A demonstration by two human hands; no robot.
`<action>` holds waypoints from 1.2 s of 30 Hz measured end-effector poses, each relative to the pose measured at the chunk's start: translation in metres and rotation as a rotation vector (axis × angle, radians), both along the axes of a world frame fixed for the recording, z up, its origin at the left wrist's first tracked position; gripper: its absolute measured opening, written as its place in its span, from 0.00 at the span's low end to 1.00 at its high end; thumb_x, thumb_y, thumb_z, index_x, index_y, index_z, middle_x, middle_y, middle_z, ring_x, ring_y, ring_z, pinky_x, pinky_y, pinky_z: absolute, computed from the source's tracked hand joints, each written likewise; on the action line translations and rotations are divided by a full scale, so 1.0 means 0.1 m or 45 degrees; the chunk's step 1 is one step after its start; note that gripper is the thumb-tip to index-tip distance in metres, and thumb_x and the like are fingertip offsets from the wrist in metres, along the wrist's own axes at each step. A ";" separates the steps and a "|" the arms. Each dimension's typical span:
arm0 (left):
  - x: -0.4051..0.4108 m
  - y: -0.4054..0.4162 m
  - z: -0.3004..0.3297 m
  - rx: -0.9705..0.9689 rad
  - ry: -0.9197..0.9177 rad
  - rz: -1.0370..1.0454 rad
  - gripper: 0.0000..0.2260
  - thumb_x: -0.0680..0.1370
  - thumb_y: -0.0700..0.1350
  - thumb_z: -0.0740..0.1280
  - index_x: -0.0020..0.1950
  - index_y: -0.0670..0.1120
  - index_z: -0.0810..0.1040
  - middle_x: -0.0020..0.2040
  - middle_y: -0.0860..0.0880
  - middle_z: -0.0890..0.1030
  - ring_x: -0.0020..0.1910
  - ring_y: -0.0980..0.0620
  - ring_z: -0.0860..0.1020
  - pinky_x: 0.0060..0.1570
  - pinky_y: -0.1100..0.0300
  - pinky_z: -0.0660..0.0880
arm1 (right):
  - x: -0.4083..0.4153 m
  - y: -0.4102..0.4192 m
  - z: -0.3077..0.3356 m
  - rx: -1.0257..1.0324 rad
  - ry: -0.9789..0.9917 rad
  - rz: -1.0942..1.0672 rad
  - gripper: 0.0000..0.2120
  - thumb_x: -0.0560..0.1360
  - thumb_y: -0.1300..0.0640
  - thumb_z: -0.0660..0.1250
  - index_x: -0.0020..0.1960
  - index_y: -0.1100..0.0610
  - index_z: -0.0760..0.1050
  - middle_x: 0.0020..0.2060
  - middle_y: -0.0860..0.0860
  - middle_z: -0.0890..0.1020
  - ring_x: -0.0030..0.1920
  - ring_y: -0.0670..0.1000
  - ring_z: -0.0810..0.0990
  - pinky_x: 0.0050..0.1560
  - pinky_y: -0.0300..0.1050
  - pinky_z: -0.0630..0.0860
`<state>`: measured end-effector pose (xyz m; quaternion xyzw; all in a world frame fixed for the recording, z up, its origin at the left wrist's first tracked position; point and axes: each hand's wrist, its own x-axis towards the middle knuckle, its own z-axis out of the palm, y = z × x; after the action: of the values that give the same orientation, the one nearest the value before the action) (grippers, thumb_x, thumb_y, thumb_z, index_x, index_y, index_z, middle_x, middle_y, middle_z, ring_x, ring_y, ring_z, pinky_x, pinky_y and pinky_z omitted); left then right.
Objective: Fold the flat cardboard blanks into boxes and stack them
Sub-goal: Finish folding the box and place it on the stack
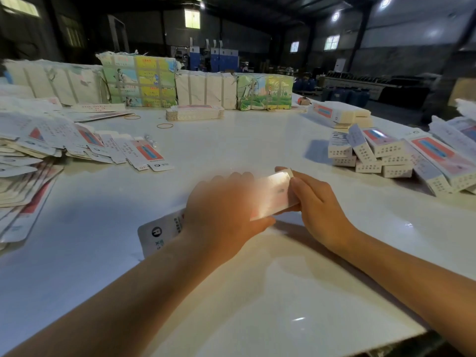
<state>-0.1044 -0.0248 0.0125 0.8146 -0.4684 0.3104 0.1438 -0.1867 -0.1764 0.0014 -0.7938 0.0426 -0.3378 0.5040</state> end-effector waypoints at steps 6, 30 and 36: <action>-0.03 -0.02 0.03 -0.019 -0.028 0.019 0.27 0.67 0.64 0.68 0.48 0.40 0.79 0.36 0.44 0.79 0.32 0.43 0.77 0.31 0.58 0.65 | -0.02 0.08 0.02 0.053 0.043 0.096 0.14 0.74 0.45 0.53 0.58 0.42 0.70 0.48 0.43 0.79 0.52 0.49 0.79 0.53 0.44 0.77; 0.21 0.05 -0.05 -0.005 -0.289 -0.194 0.29 0.68 0.62 0.66 0.52 0.37 0.79 0.47 0.38 0.81 0.42 0.37 0.79 0.40 0.44 0.76 | -0.03 -0.11 0.03 -1.443 -0.042 -0.083 0.31 0.71 0.56 0.73 0.70 0.65 0.67 0.60 0.62 0.76 0.56 0.62 0.74 0.53 0.55 0.75; 0.15 -0.06 -0.15 -0.191 -0.275 -0.501 0.15 0.76 0.56 0.56 0.52 0.49 0.75 0.42 0.46 0.81 0.44 0.47 0.74 0.38 0.51 0.72 | -0.07 -0.53 0.25 -1.185 0.020 -0.367 0.27 0.74 0.59 0.68 0.71 0.60 0.67 0.57 0.58 0.77 0.55 0.61 0.73 0.54 0.56 0.71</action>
<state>-0.0897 -0.0307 -0.0030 0.6566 -0.6065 0.3958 0.2107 -0.1939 -0.2290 0.0260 -0.9235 0.0003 -0.3812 0.0432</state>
